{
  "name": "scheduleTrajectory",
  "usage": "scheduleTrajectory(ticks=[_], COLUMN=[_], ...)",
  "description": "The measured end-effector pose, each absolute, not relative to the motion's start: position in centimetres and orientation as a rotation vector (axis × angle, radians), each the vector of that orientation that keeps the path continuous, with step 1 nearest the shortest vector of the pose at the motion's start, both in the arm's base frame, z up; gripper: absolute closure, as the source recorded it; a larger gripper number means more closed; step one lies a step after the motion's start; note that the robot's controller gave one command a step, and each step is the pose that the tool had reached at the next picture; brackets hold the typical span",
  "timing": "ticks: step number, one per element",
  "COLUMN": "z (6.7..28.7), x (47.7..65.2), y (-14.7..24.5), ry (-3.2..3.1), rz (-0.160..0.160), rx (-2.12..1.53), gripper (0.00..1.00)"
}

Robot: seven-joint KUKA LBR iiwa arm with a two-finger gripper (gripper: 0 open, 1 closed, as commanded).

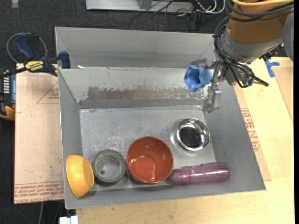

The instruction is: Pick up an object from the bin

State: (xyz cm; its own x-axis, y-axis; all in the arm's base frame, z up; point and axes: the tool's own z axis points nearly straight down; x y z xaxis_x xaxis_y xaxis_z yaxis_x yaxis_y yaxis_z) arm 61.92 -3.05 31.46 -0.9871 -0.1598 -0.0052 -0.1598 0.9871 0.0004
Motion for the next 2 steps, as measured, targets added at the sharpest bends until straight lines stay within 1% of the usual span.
scheduleTrajectory(ticks=[1,2], z=[35.6,32.5], x=[59.8,60.2], y=[0.4,-1.3], ry=[3.14,3.125], rz=[0.006,-0.001], rx=[-0.045,-0.243], gripper=[0.0,0.0])
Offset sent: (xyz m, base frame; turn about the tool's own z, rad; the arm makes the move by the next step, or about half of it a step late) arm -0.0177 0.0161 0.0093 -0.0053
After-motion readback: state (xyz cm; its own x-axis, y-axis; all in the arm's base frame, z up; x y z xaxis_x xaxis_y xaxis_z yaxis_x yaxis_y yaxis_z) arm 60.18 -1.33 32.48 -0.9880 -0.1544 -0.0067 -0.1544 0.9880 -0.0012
